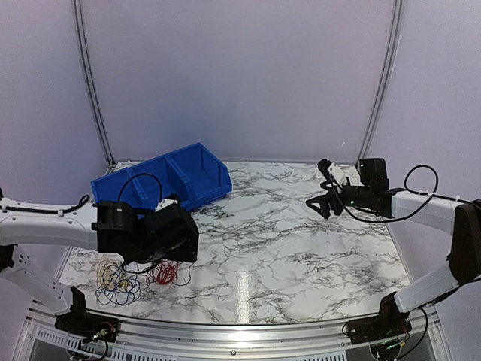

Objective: Untangle the cables

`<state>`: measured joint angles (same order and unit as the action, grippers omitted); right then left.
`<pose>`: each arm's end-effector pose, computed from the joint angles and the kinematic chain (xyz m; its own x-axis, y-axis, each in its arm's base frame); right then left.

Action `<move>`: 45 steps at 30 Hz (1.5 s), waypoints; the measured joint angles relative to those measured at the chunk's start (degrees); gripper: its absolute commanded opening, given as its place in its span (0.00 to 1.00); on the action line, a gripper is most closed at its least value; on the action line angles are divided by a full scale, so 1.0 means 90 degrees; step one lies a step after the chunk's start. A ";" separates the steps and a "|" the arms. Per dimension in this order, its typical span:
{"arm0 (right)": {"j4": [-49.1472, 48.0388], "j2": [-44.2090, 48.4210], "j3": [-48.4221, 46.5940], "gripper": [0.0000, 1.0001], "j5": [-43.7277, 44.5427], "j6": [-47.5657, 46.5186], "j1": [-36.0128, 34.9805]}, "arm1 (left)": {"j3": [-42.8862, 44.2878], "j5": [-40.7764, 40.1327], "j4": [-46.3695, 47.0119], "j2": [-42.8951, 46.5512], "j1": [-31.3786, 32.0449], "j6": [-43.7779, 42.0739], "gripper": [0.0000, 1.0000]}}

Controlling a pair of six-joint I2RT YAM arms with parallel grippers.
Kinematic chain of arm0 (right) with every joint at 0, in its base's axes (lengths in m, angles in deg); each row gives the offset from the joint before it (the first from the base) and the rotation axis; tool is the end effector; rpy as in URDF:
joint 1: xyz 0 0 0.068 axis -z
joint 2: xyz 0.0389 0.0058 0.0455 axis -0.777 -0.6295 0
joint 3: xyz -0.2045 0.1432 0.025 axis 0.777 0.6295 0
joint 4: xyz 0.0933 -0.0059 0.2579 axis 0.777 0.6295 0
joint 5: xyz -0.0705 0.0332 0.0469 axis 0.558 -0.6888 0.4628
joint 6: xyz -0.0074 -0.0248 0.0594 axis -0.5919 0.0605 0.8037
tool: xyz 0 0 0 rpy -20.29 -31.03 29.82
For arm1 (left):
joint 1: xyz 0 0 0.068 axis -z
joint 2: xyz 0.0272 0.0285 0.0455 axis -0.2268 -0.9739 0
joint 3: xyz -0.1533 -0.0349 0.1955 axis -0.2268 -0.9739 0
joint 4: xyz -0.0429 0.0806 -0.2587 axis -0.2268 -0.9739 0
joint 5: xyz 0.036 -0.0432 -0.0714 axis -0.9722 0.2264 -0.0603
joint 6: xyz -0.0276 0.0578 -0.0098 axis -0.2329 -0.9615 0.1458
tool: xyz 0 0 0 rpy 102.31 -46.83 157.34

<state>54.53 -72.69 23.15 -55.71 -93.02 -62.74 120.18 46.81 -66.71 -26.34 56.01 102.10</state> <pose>0.3094 0.0908 0.1972 -0.2406 -0.4087 -0.8804 -0.7606 0.6429 -0.0906 0.1343 -0.2709 0.2094 -0.7093 0.0660 -0.7018 0.1779 0.9801 -0.0877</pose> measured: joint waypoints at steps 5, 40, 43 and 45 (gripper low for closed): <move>0.0126 -0.0070 -0.0002 0.95 -0.0010 -0.0029 0.0000 | 0.0418 -0.0554 -0.0772 0.0697 0.0000 -0.0126 0.99; 0.0719 -0.0265 -0.0253 0.91 -0.0551 -0.0294 -0.0107 | -0.4133 0.0163 -0.1037 0.3548 -0.1994 0.3198 0.99; 0.0806 -0.0342 -0.0301 0.91 -0.0554 -0.0306 -0.0131 | -0.4447 0.0325 -0.0374 0.3752 -0.2040 0.2858 0.90; 0.0823 -0.0386 -0.0342 0.91 -0.0559 -0.0308 -0.0151 | -0.4634 0.0466 0.0321 0.3832 -0.2064 0.2533 0.82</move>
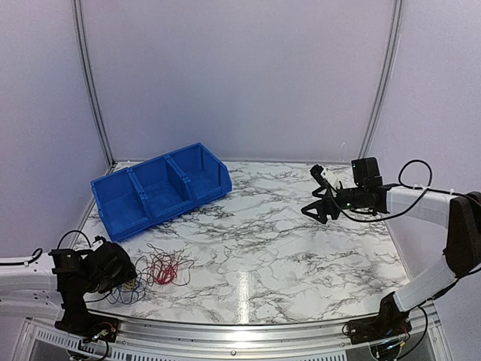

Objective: Untangle the cables

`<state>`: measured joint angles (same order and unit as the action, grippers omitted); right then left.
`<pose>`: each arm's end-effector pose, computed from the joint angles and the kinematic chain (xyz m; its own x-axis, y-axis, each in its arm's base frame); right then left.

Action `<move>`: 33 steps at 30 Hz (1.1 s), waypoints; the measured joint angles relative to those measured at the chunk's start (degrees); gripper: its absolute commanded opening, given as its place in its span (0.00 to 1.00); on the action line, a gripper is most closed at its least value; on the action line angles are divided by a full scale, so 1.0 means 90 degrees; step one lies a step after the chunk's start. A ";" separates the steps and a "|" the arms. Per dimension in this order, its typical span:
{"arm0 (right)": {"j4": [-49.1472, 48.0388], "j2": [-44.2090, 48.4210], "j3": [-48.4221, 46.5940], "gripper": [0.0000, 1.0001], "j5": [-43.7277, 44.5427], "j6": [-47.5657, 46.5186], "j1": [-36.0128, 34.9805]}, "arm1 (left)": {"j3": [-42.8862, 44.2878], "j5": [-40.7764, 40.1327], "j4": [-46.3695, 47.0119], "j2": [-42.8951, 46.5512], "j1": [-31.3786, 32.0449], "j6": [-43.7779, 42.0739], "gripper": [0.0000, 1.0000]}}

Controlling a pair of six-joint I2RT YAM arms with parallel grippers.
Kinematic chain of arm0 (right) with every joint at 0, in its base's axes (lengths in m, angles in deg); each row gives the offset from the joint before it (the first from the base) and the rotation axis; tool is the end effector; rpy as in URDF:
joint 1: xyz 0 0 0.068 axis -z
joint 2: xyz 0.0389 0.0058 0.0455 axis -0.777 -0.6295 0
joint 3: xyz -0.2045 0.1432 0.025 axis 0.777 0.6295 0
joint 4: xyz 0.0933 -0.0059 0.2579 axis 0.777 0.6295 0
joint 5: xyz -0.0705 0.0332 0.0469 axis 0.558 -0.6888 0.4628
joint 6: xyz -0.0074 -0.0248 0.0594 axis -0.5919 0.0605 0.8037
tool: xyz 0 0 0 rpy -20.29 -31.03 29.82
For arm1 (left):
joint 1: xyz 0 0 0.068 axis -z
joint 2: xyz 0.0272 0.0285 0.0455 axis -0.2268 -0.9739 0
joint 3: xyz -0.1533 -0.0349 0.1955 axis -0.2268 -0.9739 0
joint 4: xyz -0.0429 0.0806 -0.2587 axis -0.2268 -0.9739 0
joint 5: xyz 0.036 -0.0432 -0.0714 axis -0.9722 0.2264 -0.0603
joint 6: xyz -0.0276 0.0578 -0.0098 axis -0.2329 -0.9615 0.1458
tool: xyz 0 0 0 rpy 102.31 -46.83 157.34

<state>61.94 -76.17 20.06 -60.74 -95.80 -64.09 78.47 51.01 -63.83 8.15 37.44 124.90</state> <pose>0.3087 0.1023 0.1867 -0.2865 -0.4434 -0.8493 -0.8364 0.5481 -0.0041 0.1209 -0.1064 0.1064 -0.6592 -0.5006 -0.5611 -0.4030 0.8652 -0.2984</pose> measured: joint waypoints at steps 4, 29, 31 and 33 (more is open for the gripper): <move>0.0029 -0.0022 -0.0017 0.91 -0.0002 0.0002 -0.0010 | -0.0289 0.0466 0.1498 -0.0104 -0.0019 -0.0673 0.72; 0.1078 -0.0056 -0.0583 0.83 -0.0197 -0.0763 -0.1418 | 0.2283 0.2686 0.6052 -0.4503 0.1365 -0.2970 0.91; 0.1158 -0.0058 -0.0750 0.83 -0.0007 -0.0833 -0.1953 | 0.2280 0.2482 0.5778 -0.4027 0.1358 -0.3028 0.89; 0.1175 -0.0100 -0.0857 0.83 0.0236 -0.0867 -0.2424 | 0.2312 0.2234 0.5428 -0.3606 0.1309 -0.3028 0.83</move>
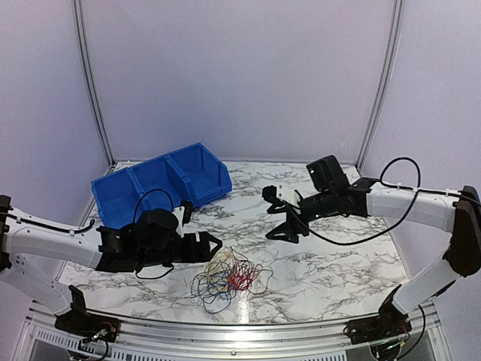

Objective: Untangle the cables

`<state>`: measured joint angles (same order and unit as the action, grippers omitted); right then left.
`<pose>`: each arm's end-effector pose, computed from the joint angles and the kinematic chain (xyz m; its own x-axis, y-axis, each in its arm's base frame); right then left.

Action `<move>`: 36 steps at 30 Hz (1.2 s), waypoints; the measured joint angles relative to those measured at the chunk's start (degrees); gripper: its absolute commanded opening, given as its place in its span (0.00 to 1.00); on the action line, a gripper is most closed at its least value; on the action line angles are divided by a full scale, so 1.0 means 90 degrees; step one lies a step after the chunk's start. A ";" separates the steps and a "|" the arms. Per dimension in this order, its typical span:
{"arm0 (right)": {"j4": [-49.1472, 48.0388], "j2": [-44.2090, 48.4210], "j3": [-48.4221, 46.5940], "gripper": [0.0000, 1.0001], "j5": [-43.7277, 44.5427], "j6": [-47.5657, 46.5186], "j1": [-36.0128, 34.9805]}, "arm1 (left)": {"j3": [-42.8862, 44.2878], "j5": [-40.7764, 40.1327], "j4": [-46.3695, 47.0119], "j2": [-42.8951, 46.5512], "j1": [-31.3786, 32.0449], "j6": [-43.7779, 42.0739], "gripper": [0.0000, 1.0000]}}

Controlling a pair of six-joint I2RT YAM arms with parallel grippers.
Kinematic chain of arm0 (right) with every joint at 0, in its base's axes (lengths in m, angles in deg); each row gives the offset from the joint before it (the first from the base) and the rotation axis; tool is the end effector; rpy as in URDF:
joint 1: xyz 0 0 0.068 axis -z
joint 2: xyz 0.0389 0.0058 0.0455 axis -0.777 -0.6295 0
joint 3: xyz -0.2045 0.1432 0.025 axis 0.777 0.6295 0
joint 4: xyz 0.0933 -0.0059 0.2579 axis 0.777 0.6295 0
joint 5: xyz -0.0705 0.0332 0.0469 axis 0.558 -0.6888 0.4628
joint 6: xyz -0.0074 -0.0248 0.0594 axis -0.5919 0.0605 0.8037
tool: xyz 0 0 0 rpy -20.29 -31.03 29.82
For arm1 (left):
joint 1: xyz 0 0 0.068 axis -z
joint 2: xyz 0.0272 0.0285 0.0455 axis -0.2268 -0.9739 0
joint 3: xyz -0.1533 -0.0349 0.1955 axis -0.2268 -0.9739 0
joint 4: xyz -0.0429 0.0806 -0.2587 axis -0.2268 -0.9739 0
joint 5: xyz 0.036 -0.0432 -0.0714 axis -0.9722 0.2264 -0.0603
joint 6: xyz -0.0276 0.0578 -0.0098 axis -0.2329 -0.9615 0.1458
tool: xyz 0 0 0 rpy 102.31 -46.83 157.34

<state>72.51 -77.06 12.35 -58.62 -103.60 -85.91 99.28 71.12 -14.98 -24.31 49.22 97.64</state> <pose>0.2564 0.2132 0.2112 -0.0150 -0.5883 -0.8085 -0.9852 0.1467 -0.0884 0.1552 -0.2761 0.1694 -0.7208 -0.1651 -0.6732 0.3949 0.7003 -0.5947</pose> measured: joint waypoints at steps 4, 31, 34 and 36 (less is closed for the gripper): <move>0.0007 -0.0430 -0.0223 0.83 0.0449 -0.0075 -0.0843 | 0.0131 -0.0236 -0.0809 0.0160 -0.0333 0.0141 0.72; 0.0078 -0.1137 -0.0391 0.78 0.1047 -0.0124 -0.1894 | 0.1256 0.0427 -0.1129 -0.1962 -0.0549 -0.1909 0.09; 0.0044 -0.1137 -0.0391 0.76 0.1020 -0.0083 -0.1909 | 0.1256 0.0304 -0.1086 -0.1979 -0.0551 -0.1953 0.01; 0.0000 -0.1137 -0.0391 0.75 0.1093 -0.0087 -0.1984 | 0.1209 0.0248 -0.0942 -0.1974 -0.0551 -0.1933 0.00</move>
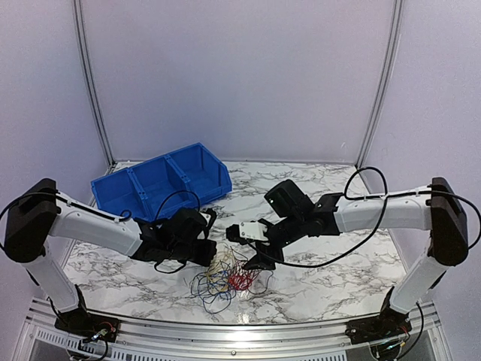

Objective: Untangle the cables

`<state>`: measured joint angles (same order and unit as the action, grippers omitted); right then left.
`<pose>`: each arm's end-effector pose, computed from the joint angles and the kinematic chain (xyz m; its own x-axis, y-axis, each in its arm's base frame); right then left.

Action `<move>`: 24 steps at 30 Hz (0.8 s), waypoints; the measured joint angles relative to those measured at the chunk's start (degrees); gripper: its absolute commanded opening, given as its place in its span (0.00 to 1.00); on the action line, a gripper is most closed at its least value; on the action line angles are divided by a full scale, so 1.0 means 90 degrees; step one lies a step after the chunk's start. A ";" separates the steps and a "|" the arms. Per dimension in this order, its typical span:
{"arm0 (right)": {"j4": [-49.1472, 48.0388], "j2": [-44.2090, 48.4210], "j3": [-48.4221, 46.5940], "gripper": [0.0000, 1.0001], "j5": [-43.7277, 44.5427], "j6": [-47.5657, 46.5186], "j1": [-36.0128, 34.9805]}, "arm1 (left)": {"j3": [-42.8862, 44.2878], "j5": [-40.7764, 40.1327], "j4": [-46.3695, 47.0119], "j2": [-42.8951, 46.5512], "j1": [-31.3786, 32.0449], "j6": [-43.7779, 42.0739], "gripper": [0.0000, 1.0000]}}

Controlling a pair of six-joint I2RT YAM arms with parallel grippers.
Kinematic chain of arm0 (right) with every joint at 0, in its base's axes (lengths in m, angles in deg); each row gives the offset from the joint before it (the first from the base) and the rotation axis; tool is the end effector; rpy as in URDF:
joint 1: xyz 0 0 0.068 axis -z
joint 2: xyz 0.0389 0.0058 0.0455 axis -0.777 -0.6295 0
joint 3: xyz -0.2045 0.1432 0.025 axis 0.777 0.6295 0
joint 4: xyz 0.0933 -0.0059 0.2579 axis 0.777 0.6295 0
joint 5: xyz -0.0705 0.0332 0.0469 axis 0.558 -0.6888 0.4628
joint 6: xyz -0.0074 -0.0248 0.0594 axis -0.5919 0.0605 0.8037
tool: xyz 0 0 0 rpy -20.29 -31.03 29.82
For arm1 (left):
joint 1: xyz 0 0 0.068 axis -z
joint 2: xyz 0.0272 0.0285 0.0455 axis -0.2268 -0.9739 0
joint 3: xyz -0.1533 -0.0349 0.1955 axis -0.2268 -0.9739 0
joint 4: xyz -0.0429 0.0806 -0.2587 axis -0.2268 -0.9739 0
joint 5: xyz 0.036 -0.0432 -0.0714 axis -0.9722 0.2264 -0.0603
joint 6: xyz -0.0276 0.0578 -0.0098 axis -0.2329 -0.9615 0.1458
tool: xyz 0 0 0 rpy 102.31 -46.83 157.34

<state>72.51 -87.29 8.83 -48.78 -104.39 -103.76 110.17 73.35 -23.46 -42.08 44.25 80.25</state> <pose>0.2009 0.2982 0.1704 0.1288 -0.7082 -0.6942 -0.9913 -0.0735 -0.1090 0.1981 -0.2958 0.1182 -0.6935 0.1858 -0.6961 0.5007 0.8191 -0.2801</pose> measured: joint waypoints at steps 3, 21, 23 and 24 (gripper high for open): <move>-0.0153 -0.0041 0.0017 0.78 0.0240 -0.0080 -0.0304 | -0.0316 -0.0039 0.0406 0.0092 -0.0015 0.0143 0.00; -0.1676 -0.1484 0.0282 0.22 0.0950 -0.0129 -0.0780 | -0.2050 -0.0891 0.1668 0.2140 -0.0049 0.1350 0.00; -0.1749 -0.1579 0.0279 0.12 0.0950 -0.0143 -0.0780 | -0.2045 -0.1054 0.1613 0.2686 -0.0049 0.1292 0.00; -0.1775 -0.1605 0.0277 0.09 0.0950 -0.0189 -0.0780 | -0.1991 -0.1137 0.1520 0.2926 -0.0049 0.1239 0.00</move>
<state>56.54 -101.74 11.32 -40.24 -106.09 -110.78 92.24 63.12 -9.78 -15.74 43.82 91.39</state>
